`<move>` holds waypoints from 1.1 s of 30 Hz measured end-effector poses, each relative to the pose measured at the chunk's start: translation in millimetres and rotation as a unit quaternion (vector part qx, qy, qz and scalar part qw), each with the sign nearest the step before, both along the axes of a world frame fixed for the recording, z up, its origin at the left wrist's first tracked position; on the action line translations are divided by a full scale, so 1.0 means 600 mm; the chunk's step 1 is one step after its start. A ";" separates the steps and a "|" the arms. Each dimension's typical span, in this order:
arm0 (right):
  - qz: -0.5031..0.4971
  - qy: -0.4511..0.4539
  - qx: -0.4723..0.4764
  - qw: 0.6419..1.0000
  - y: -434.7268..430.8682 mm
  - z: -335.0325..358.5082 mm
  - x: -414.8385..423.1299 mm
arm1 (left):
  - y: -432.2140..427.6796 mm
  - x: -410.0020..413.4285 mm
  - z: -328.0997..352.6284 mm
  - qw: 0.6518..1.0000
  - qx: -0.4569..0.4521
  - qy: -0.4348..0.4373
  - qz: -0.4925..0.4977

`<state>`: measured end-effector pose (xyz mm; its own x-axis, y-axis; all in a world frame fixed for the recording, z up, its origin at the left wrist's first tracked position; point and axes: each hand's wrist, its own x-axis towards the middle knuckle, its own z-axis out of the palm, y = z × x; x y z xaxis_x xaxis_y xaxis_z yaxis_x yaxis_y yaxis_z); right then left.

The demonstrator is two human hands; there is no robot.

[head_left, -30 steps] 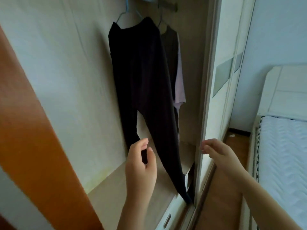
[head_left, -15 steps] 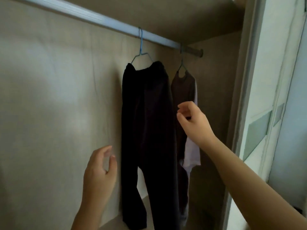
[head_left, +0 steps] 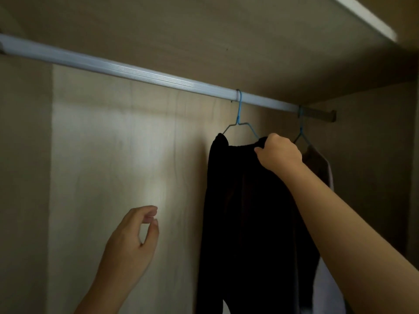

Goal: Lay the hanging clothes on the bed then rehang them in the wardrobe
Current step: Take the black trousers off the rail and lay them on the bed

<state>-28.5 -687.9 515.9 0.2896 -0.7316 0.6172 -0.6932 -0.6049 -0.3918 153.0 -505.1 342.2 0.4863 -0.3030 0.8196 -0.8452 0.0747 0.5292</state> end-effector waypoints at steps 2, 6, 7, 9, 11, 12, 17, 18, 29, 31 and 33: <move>0.022 -0.013 0.026 0.999 -0.009 0.001 0.011 | -0.002 0.003 0.007 1.000 -0.009 0.005 -0.015; 0.053 -0.082 0.008 0.995 -0.025 -0.003 0.005 | -0.007 0.011 0.011 0.999 -0.009 0.004 -0.034; 0.051 -0.088 -0.004 0.995 -0.026 -0.002 0.000 | -0.010 0.014 0.011 0.999 -0.008 0.003 -0.037; 0.052 -0.095 -0.021 0.994 -0.024 0.005 -0.010 | -0.015 0.018 0.012 0.999 -0.012 -0.002 -0.040; 0.048 -0.105 -0.043 0.992 -0.021 0.014 -0.017 | -0.023 0.019 0.017 0.998 -0.019 -0.004 -0.051; 0.042 -0.109 -0.057 0.992 -0.020 0.017 -0.022 | -0.028 0.019 0.019 0.998 -0.024 -0.004 -0.062; 0.014 -0.131 -0.113 0.985 -0.012 -0.004 -0.066 | -0.055 0.001 0.025 0.992 -0.051 -0.012 -0.112; 0.011 -0.134 -0.117 0.984 -0.010 -0.015 -0.077 | -0.061 -0.005 0.025 0.991 -0.053 -0.010 -0.120; 0.067 -0.146 -0.084 0.983 0.036 -0.184 -0.241 | -0.131 -0.088 0.004 0.984 -0.068 -0.030 -0.160; 0.064 -0.127 -0.072 0.987 0.046 -0.211 -0.273 | -0.144 -0.091 -0.006 0.986 -0.048 -0.020 -0.160; 0.072 -0.123 -0.045 0.989 0.057 -0.236 -0.302 | -0.162 -0.089 -0.028 0.989 -0.010 -0.018 -0.144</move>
<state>-209.8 -653.6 374.3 0.2188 -0.6328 0.7427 -0.4882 -0.7301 -0.4782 99.4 -602.5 325.2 0.3518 -0.4082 0.8424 -0.8055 0.3264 0.4946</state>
